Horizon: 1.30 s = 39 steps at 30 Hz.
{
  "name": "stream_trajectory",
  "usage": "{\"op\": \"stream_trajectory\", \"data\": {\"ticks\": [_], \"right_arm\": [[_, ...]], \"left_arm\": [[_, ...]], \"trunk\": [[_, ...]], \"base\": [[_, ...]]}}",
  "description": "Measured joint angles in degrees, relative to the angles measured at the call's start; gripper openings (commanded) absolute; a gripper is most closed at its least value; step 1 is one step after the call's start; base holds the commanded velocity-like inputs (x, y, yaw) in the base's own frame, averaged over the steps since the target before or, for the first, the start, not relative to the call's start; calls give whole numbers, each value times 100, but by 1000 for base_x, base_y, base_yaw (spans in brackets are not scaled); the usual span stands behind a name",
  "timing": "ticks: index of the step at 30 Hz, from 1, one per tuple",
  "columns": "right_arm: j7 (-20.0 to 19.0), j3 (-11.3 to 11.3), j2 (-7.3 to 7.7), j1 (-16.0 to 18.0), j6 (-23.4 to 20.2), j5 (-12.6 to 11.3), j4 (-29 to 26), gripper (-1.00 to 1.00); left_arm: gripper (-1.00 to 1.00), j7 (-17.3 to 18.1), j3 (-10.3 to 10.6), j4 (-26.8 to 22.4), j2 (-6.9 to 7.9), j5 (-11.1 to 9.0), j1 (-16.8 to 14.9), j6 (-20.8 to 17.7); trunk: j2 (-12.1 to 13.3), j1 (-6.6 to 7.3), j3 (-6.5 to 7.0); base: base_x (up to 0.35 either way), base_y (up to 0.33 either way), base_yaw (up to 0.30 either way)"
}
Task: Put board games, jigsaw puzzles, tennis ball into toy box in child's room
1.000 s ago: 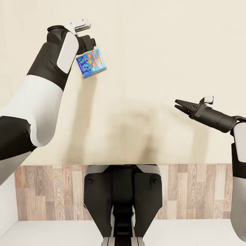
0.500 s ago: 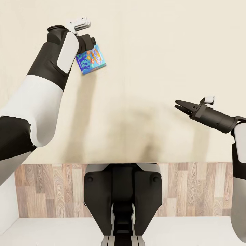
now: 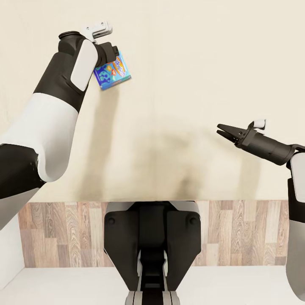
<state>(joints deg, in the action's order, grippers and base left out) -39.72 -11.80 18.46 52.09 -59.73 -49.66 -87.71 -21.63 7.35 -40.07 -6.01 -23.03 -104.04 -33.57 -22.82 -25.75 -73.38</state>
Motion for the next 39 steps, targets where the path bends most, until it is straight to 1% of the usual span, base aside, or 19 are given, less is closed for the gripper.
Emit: {"op": "stream_trajectory", "data": {"ticks": [20,26,30,35,39], "right_arm": [[0,5,0,0,0,0,-26,100],[0,8,0,-7,0,0,-26,100],[2,11,0,-8,0,0,-27,100],[3,16,-1,-13,0,0,-27,100],[6,17,0,-16,0,0,-27,100]], "left_arm": [[100,-6,-2,1,-1,5,0,4],[100,-14,-8,-44,-18,0,-5,61],[100,-38,-8,-71,-8,0,-67,152],[100,-62,-9,-92,-2,-6,-172,194],[100,-65,-9,-99,-1,-8,-192,206]], "trunk": [[0,0,-6],[0,0,-6],[0,0,-6],[0,0,-6],[0,0,-6]], "base": [[0,0,0],[0,0,0],[0,0,0],[0,0,0],[0,0,0]]}}
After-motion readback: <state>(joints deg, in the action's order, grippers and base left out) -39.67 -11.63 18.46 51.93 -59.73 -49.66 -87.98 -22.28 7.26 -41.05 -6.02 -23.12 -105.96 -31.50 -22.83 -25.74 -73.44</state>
